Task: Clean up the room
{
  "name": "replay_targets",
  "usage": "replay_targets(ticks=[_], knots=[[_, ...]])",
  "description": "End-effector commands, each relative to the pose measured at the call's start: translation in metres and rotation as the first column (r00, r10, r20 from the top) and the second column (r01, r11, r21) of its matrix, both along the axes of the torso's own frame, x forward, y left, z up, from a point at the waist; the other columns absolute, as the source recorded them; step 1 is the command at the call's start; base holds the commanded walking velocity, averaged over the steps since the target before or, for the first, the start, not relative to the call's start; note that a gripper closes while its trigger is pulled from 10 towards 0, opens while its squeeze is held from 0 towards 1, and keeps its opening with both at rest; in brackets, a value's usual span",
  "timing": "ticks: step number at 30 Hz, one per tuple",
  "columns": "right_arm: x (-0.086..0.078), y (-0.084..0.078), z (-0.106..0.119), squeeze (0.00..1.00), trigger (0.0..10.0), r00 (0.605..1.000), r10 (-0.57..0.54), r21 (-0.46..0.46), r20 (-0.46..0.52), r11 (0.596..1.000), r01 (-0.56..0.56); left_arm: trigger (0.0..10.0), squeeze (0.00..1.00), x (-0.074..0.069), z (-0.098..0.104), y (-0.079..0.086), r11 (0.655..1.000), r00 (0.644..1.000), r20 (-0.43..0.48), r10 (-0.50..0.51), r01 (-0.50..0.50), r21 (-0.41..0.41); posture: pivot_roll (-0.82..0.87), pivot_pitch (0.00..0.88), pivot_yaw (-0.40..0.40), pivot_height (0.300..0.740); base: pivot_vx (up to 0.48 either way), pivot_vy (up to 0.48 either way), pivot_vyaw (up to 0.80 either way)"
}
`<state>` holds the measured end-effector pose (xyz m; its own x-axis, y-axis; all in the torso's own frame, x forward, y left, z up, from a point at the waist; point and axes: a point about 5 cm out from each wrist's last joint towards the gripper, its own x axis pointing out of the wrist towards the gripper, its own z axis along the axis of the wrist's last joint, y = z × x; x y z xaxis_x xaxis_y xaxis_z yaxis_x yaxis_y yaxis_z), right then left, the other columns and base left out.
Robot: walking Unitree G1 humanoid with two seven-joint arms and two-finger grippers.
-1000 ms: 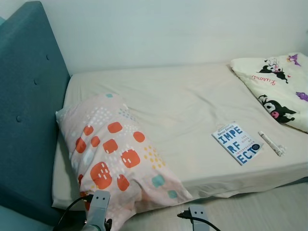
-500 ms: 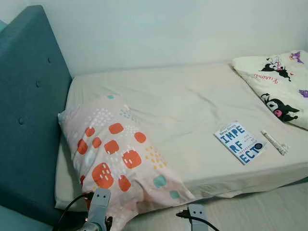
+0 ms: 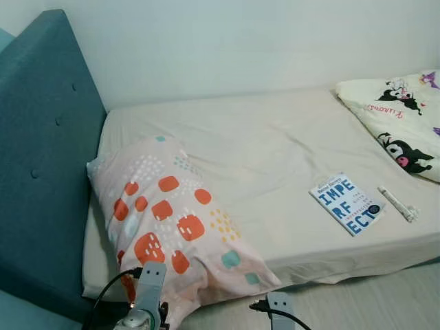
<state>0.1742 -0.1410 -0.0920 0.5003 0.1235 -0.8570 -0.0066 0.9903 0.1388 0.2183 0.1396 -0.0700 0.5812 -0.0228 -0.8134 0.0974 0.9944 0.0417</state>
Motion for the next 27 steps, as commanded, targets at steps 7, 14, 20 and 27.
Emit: replay_targets(ticks=[7, 14, 20, 27], knots=[[-0.007, 0.001, -0.003, 0.00, 10.0, 0.999, -0.005, 0.006, -0.040, 1.000, 0.005, 10.0, 0.00, -0.014, -0.008, 0.007, 1.000, 1.000, -0.025, 0.016, -0.016, 0.007, 0.05, 0.000, 0.112, 0.740, 0.000, 0.000, 0.00], [-0.003, -0.001, -0.002, 0.00, 10.0, 1.000, -0.008, 0.001, -0.029, 1.000, 0.008, 10.0, 0.00, -0.012, -0.006, 0.010, 1.000, 1.000, -0.014, 0.000, 0.000, 0.021, 0.06, 0.018, 0.105, 0.740, 0.000, 0.000, 0.00], [-0.003, 0.001, -0.002, 0.00, 10.0, 1.000, -0.009, 0.008, -0.028, 1.000, 0.009, 10.0, 0.00, -0.013, -0.007, 0.015, 0.999, 1.000, -0.012, 0.026, -0.026, 0.019, 0.07, 0.035, 0.119, 0.740, 0.000, 0.000, 0.00], [-0.004, 0.004, -0.002, 0.00, 10.0, 0.999, -0.016, 0.013, -0.029, 1.000, 0.016, 10.0, 0.00, -0.008, -0.004, 0.016, 0.999, 1.000, -0.004, -0.004, 0.004, 0.037, 0.07, 0.049, 0.131, 0.740, 0.000, 0.000, 0.00]])
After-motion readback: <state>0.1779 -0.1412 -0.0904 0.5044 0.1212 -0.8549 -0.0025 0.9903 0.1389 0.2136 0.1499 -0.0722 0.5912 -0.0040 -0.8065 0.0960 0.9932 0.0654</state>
